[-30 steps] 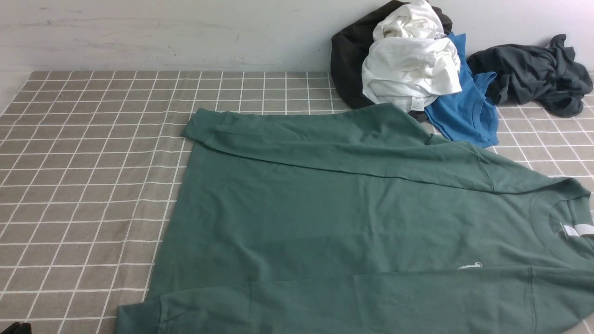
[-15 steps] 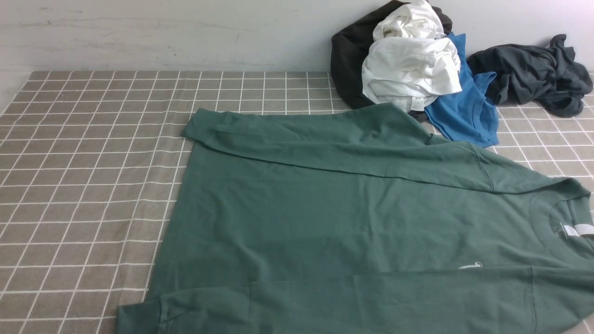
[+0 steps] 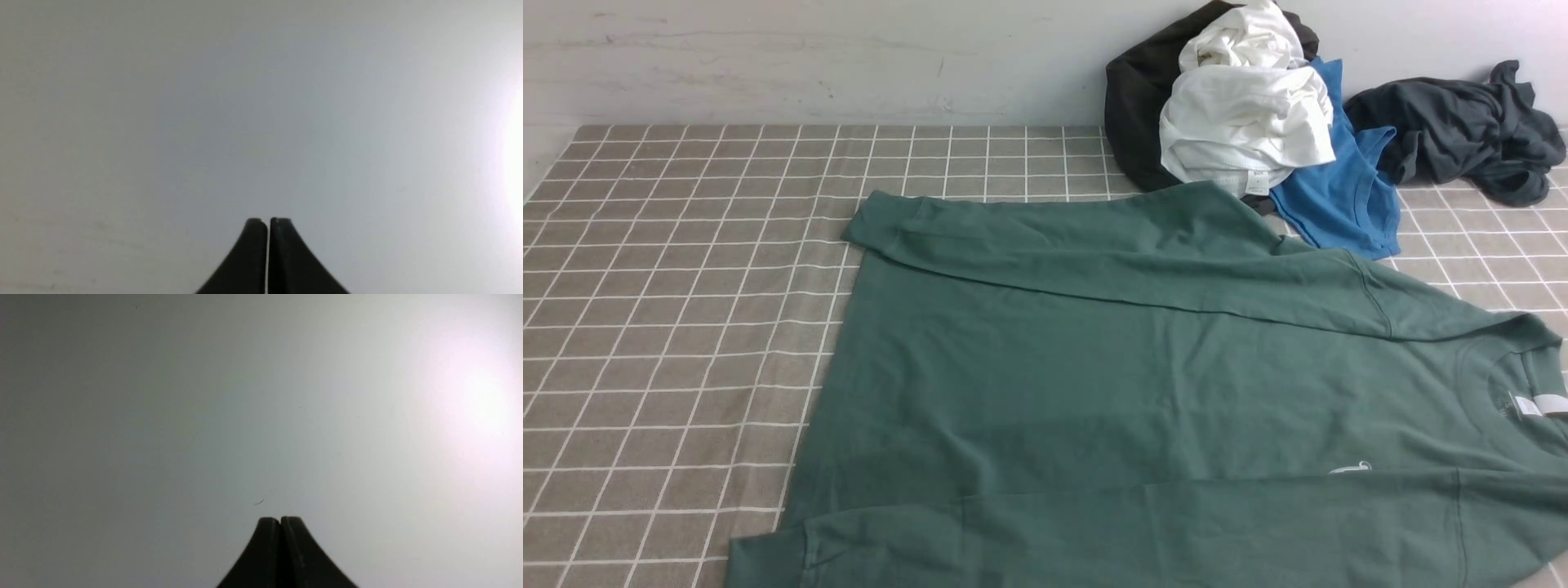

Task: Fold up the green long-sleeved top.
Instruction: Use the left arm to clamp the cuff closest to it

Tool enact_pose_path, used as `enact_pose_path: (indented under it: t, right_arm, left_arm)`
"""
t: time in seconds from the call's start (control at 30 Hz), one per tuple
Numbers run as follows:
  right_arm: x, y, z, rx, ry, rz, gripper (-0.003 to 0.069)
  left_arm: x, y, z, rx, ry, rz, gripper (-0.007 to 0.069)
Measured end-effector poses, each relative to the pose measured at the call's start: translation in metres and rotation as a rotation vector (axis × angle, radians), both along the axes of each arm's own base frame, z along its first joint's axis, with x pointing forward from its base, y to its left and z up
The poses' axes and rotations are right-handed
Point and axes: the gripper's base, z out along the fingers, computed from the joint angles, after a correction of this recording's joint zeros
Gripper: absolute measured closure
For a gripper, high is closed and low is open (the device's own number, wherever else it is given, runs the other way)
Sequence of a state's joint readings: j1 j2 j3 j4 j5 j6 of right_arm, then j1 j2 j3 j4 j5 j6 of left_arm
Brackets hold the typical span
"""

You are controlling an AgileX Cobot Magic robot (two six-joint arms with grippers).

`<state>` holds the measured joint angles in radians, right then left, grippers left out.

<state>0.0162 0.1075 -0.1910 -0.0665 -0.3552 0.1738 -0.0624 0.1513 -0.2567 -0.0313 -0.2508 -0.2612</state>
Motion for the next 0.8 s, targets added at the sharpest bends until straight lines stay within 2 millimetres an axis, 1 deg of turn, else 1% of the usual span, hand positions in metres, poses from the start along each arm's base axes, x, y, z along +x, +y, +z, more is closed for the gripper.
enact_pose_path:
  t: [0.03, 0.07, 0.1, 0.13, 0.17, 0.23, 0.3, 0.37, 0.4, 0.43, 0.47, 0.5, 0.53, 0.6, 0.67, 0.7, 0.73, 0.77, 0.8]
  right_arm:
    - [0.003, 0.000, 0.014, -0.014, 0.034, -0.008, 0.0673]
    - [0.009, 0.000, 0.030, -0.031, 0.097, -0.021, 0.0673]
    - [0.011, 0.000, 0.035, -0.040, 0.123, -0.028, 0.0673]
    - [0.019, -0.001, 0.045, -0.058, 0.193, -0.043, 0.0673]
    - [0.033, -0.002, 0.055, -0.081, 0.311, -0.066, 0.0673]
    - [0.054, -0.004, 0.058, -0.098, 0.496, -0.094, 0.0673]
    - [0.079, -0.007, 0.049, -0.094, 0.744, -0.116, 0.0673]
    - [0.099, -0.008, 0.031, -0.076, 1.003, -0.120, 0.0673]
    - [0.107, -0.007, 0.021, -0.071, 1.119, -0.110, 0.0673]
    - [0.110, -0.007, 0.017, -0.065, 1.162, -0.100, 0.0673]
    - [0.119, -0.004, 0.002, -0.078, 1.289, -0.065, 0.0673]
    - [0.124, -0.001, -0.004, -0.107, 1.341, -0.037, 0.0673]
    - [0.130, 0.003, -0.011, -0.137, 1.381, -0.001, 0.0673]
    - [0.139, 0.015, -0.018, -0.206, 1.400, 0.088, 0.0673]
    - [0.148, 0.030, -0.022, -0.319, 1.368, 0.179, 0.0673]
    - [0.151, 0.036, -0.023, -0.353, 1.351, 0.209, 0.0673]
    - [0.152, 0.037, -0.024, -0.373, 1.345, 0.216, 0.0673]
    - [0.158, 0.048, -0.027, -0.439, 1.317, 0.262, 0.0673]
    - [0.161, 0.053, -0.030, -0.471, 1.306, 0.280, 0.0673]
  left_arm:
    - [0.007, -0.001, 0.012, 0.021, 0.076, 0.001, 0.0632]
    - [0.020, -0.002, 0.023, 0.051, 0.186, 0.006, 0.0632]
    - [0.022, -0.002, 0.025, 0.059, 0.203, 0.008, 0.0632]
    - [0.032, -0.003, 0.031, 0.084, 0.285, 0.013, 0.0632]
    - [0.049, -0.003, 0.036, 0.108, 0.400, 0.018, 0.0632]
    - [0.074, -0.004, 0.029, 0.125, 0.560, 0.016, 0.0632]
    - [0.094, -0.006, 0.013, 0.133, 0.726, 0.010, 0.0632]
    - [0.113, -0.007, -0.011, 0.158, 0.929, 0.001, 0.0631]
    - [0.121, -0.007, -0.028, 0.184, 1.060, -0.008, 0.0631]
    - [0.122, -0.008, -0.030, 0.186, 1.082, -0.011, 0.0631]
    - [0.130, -0.009, -0.049, 0.219, 1.231, -0.031, 0.0631]
    - [0.134, -0.009, -0.063, 0.242, 1.333, -0.046, 0.0629]
    - [0.137, -0.010, -0.073, 0.247, 1.410, -0.060, 0.0625]
    - [0.143, -0.012, -0.094, 0.259, 1.560, -0.096, 0.0600]
    - [0.151, -0.014, -0.117, 0.259, 1.694, -0.132, 0.0533]
    - [0.154, -0.015, -0.124, 0.253, 1.725, -0.140, 0.0503]
    - [0.154, -0.015, -0.125, 0.252, 1.732, -0.142, 0.0496]
    - [0.160, -0.016, -0.136, 0.237, 1.770, -0.150, 0.0428]
    - [0.163, -0.017, -0.142, 0.232, 1.784, -0.152, 0.0384]
